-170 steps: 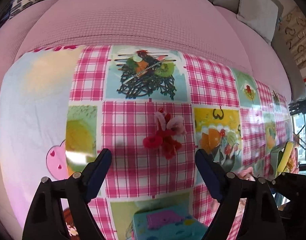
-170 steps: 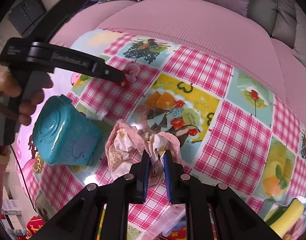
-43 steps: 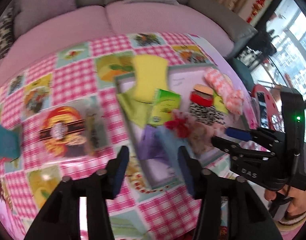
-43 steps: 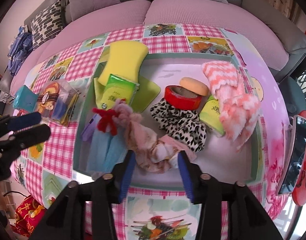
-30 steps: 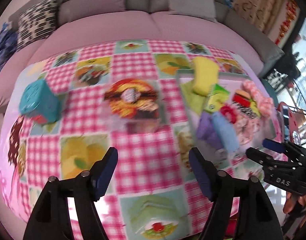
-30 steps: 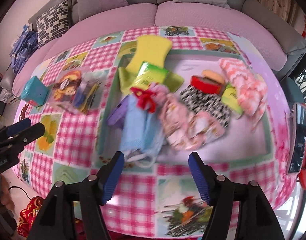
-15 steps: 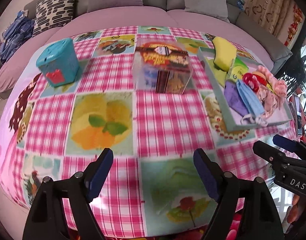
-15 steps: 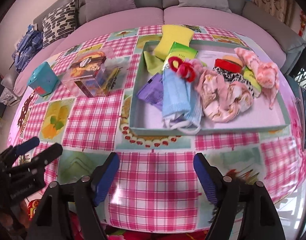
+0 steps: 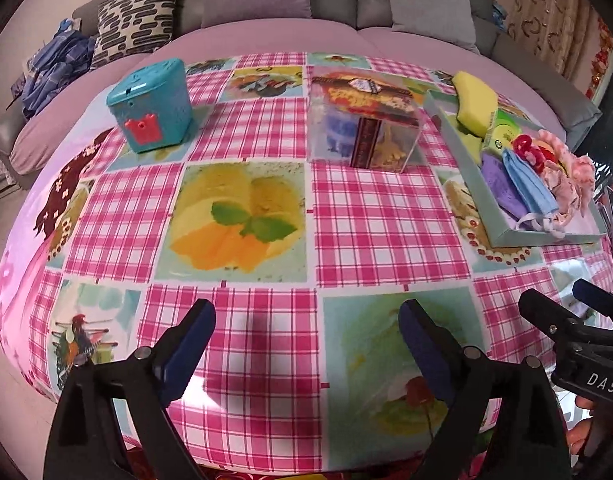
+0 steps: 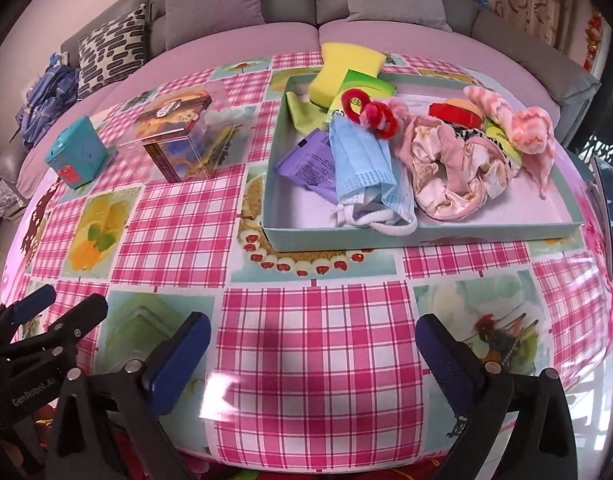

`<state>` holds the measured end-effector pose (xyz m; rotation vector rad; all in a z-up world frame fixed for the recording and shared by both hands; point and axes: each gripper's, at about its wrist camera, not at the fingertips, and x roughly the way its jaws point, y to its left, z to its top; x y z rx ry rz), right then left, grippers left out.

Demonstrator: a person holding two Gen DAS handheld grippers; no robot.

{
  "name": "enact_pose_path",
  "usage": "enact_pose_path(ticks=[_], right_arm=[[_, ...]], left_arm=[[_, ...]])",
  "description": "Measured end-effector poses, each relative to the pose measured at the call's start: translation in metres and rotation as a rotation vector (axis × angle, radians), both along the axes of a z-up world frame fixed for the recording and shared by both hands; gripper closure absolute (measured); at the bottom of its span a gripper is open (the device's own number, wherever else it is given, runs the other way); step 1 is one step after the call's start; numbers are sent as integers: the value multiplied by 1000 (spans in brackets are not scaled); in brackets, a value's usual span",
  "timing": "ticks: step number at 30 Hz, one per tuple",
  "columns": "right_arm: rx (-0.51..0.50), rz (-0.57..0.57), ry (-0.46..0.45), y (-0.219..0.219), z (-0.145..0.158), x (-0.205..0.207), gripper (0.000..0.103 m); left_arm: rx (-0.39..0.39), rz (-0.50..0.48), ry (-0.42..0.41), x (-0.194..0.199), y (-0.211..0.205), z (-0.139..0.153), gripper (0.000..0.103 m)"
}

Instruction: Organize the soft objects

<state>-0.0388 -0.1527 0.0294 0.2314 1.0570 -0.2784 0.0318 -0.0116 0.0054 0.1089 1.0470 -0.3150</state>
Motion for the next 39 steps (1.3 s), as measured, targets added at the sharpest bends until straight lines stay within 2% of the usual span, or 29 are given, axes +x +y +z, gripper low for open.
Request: enact_pose_path(ticks=[11,26,31,39], right_arm=[[-9,-37,6,-2,-6,-2,0],[-18,-56,21,-2,-10,-2,0],[-28,-55,19,-2,-9,-2,0],[-45,-53,19,1,-8,-3,0]], left_arm=[[-1,21,17,-1,6,-5,10],[70,29,-21,-3,3,-4,10],[129,65,-27,-2,3,-6,10],[104,82,11,2,8,-11,10]])
